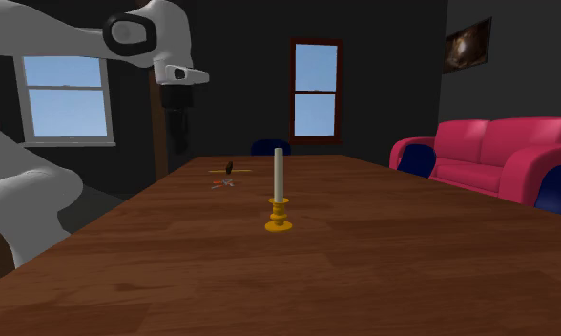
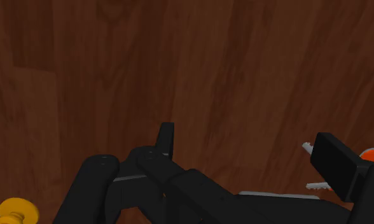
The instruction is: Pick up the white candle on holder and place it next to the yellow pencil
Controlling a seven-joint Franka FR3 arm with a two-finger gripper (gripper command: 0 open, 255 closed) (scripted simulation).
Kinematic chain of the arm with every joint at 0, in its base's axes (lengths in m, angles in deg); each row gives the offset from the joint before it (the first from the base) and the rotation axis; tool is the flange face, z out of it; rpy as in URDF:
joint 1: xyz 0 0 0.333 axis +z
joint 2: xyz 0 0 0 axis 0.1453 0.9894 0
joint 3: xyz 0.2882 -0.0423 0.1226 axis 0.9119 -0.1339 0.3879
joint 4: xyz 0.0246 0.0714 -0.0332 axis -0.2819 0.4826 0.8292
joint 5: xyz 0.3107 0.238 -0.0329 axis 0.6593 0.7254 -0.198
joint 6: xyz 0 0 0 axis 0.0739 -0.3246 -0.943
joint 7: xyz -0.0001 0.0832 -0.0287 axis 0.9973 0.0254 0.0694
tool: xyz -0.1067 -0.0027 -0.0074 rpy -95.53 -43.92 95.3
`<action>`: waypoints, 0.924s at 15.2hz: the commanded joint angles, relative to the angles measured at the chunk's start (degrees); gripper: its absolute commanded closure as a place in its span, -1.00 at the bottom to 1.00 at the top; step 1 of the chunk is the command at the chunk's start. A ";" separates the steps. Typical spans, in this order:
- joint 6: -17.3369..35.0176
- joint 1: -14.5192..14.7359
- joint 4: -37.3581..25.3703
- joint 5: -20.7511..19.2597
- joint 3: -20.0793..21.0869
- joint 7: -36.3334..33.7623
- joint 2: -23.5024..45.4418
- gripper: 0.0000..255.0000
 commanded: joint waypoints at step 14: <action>21.12 -2.83 -2.25 -1.81 -14.54 15.30 12.12 -1.00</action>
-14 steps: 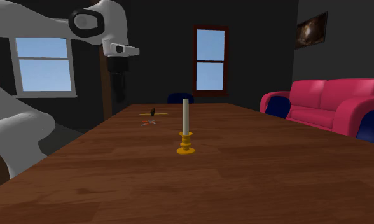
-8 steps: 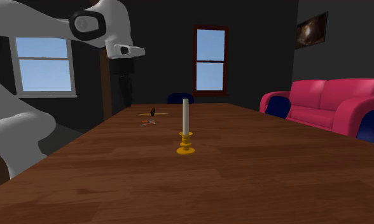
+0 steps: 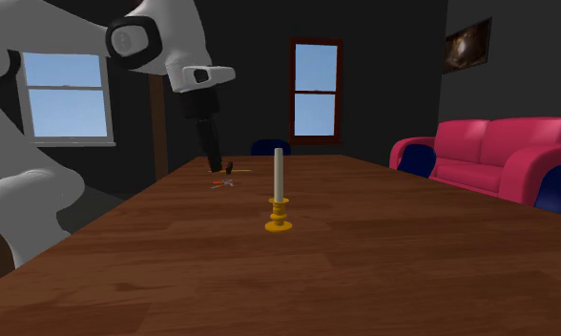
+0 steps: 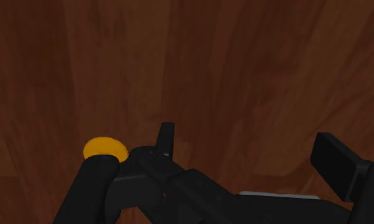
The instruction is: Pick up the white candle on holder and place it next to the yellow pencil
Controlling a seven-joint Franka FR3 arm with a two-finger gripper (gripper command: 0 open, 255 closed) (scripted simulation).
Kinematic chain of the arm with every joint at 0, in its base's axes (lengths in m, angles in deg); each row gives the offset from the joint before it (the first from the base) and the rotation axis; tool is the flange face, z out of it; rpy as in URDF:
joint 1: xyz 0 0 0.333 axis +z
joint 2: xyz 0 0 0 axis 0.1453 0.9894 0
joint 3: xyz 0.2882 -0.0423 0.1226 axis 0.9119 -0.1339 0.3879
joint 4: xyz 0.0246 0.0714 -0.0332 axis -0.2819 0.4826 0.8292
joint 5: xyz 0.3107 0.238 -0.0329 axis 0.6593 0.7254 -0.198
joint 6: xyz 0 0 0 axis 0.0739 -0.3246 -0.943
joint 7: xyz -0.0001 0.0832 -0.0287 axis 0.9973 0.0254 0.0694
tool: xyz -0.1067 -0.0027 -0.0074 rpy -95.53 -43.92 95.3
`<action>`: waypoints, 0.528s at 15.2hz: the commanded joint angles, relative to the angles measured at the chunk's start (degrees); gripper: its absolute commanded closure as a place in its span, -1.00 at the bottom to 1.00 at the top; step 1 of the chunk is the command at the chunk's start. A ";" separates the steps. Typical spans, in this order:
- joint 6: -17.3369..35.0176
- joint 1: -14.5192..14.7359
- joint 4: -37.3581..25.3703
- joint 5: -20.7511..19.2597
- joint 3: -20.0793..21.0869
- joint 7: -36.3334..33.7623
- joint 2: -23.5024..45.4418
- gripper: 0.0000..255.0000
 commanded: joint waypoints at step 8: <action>11.81 1.66 -7.96 7.11 -11.42 13.61 13.30 -1.00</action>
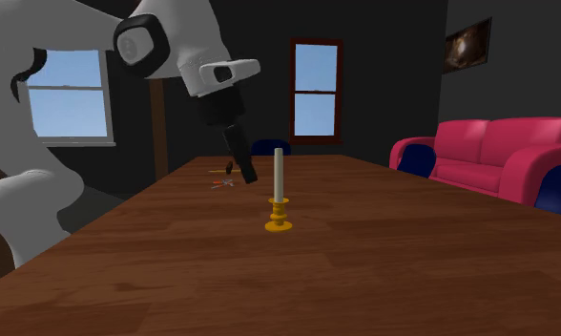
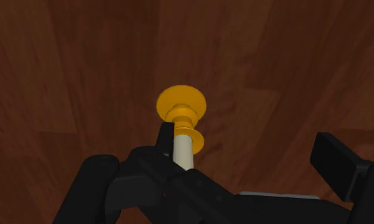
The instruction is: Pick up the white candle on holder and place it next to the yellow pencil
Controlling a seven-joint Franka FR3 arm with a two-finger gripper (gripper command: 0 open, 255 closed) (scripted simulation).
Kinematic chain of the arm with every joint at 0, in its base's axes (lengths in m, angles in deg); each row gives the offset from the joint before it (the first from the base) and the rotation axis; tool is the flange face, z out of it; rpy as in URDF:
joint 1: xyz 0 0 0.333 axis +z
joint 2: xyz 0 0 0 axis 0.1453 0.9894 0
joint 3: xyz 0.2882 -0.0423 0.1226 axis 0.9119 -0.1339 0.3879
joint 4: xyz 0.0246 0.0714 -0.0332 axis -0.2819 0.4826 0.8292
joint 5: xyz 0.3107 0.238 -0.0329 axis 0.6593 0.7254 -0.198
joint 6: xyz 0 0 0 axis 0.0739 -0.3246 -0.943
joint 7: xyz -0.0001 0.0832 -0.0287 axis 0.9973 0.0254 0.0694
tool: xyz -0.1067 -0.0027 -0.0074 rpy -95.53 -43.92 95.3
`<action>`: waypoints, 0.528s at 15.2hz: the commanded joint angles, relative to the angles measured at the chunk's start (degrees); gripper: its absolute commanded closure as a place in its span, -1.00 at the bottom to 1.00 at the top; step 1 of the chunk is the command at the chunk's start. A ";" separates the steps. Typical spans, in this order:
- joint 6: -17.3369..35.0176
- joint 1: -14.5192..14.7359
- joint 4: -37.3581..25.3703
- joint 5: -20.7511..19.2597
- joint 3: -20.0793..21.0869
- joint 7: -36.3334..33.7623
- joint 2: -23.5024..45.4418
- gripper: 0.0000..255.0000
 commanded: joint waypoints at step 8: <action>7.13 1.94 -2.93 7.41 -5.15 7.99 8.76 -1.00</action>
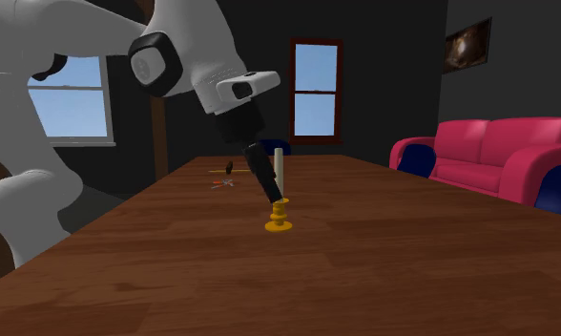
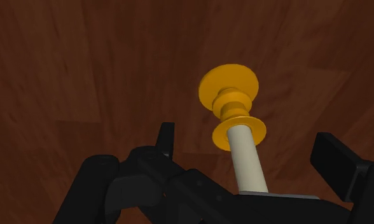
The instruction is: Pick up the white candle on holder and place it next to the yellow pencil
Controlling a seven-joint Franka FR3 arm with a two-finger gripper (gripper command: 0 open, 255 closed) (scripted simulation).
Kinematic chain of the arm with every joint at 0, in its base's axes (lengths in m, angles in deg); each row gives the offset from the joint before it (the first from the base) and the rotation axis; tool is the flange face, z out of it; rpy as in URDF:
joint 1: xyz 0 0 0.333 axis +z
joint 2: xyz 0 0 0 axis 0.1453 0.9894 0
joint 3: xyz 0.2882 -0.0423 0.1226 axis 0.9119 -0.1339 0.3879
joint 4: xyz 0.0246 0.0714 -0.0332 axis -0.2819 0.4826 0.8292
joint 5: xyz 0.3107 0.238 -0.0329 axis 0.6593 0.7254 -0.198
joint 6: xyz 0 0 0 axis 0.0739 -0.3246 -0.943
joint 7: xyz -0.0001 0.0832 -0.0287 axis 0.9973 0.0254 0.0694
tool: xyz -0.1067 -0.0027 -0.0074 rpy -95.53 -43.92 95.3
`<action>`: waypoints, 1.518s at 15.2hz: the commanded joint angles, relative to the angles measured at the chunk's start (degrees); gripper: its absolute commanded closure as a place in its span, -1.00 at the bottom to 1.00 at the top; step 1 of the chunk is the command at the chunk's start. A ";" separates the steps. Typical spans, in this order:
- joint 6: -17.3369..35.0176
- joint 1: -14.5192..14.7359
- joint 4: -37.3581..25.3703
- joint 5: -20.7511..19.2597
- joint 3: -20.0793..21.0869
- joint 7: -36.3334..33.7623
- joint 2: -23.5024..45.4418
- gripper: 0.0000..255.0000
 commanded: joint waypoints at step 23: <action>0.23 0.42 -1.10 0.80 -0.08 0.14 1.44 1.00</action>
